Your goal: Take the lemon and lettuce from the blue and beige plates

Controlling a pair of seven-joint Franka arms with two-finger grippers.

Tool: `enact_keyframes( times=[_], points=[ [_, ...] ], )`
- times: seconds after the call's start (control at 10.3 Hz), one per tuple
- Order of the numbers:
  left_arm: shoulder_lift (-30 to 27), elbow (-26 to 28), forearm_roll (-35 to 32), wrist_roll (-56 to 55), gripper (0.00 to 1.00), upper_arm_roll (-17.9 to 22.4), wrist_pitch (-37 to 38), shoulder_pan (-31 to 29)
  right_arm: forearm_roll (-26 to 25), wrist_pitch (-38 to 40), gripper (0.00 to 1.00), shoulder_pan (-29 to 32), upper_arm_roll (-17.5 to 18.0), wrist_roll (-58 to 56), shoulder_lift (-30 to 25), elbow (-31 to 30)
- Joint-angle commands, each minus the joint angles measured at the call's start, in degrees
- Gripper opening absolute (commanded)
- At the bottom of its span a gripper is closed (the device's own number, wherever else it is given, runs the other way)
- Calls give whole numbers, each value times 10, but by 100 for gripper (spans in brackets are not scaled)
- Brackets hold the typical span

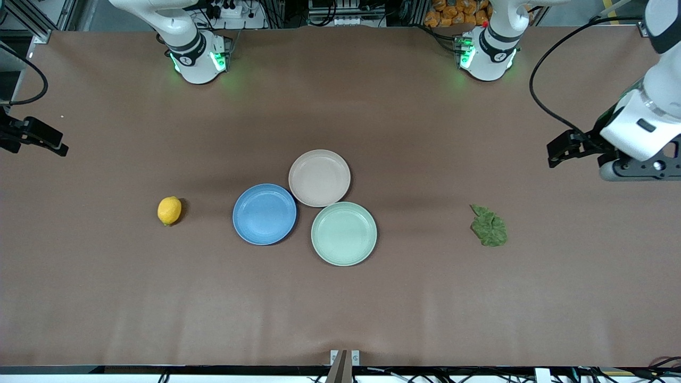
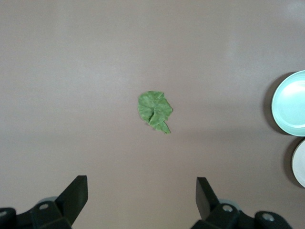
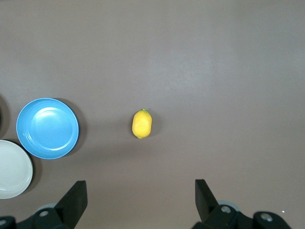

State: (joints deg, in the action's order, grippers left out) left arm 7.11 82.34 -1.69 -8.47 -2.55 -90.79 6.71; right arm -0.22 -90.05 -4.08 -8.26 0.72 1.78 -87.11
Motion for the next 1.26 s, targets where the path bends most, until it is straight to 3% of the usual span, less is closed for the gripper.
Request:
enact_keyframes(
  times=[0.0, 1.17],
  points=[
    [-21, 13, 9, 14, 100, 1, 7, -3, -7, 3, 100, 3, 3, 3, 2, 10],
    [-55, 48, 1, 15, 100, 2, 26, -5, -4, -14, 100, 0, 4, 3, 1, 10]
  ],
)
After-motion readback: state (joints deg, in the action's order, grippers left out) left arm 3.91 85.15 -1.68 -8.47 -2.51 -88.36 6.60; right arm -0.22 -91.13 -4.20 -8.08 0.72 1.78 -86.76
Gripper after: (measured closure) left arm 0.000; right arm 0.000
